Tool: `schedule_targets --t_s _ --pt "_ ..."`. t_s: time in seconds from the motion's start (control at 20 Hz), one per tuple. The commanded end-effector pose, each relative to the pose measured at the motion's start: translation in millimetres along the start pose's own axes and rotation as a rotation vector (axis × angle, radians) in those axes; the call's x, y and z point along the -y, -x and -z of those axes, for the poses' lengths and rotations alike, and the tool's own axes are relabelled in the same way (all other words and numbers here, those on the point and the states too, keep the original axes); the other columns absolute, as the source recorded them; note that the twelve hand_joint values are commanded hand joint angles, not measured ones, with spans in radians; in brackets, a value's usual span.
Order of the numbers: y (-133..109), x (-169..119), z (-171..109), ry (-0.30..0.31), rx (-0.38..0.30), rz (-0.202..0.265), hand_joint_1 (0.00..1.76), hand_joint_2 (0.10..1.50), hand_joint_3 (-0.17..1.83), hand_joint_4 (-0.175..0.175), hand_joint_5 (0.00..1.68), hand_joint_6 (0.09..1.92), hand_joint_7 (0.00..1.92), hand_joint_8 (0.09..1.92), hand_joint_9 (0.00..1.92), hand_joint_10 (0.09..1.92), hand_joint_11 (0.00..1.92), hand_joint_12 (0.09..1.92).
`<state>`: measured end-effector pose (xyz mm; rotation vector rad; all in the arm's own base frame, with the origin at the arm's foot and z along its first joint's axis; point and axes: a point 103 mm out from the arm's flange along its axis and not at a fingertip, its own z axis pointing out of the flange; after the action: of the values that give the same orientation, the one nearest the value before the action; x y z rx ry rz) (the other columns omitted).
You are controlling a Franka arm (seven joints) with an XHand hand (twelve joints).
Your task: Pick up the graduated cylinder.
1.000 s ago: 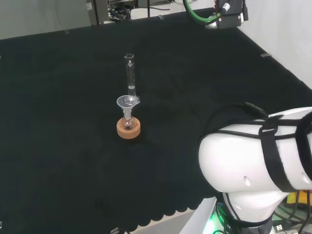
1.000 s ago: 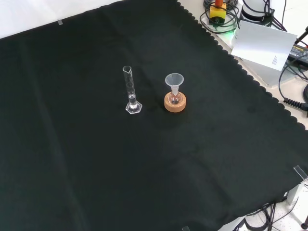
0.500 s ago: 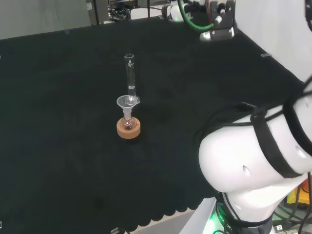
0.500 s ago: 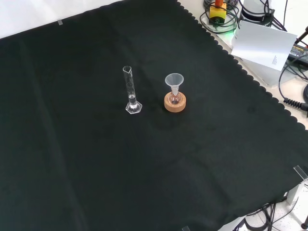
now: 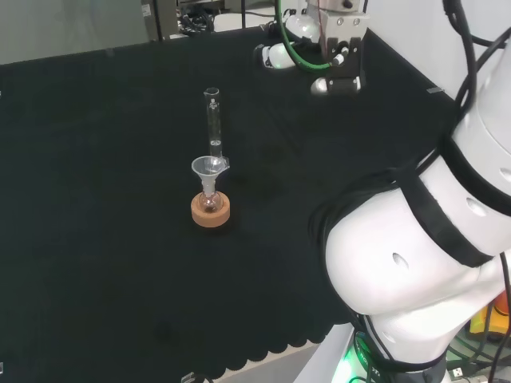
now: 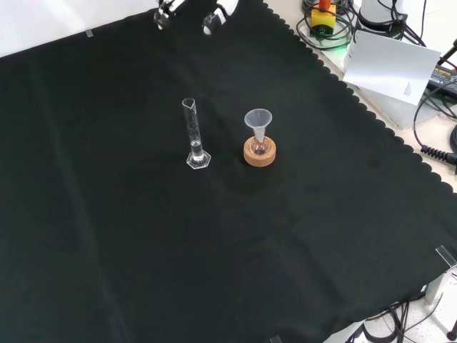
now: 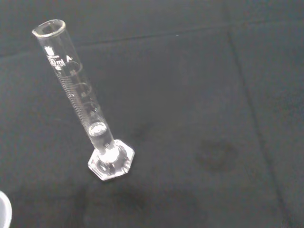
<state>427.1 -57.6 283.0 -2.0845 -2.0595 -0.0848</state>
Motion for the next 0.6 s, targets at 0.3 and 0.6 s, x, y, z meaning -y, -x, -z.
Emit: schedule_targets --t_s 0.3,0.6 --pt "-4 -12 -62 -0.023 -0.111 0.052 0.36 1.10 0.22 -0.052 0.34 0.09 0.11 0.63 0.31 0.70 0.09 1.40" --pt "-2 -18 -81 -0.037 -0.143 0.080 0.40 1.08 0.22 -0.054 0.35 0.09 0.13 0.64 0.32 0.70 0.09 1.40"
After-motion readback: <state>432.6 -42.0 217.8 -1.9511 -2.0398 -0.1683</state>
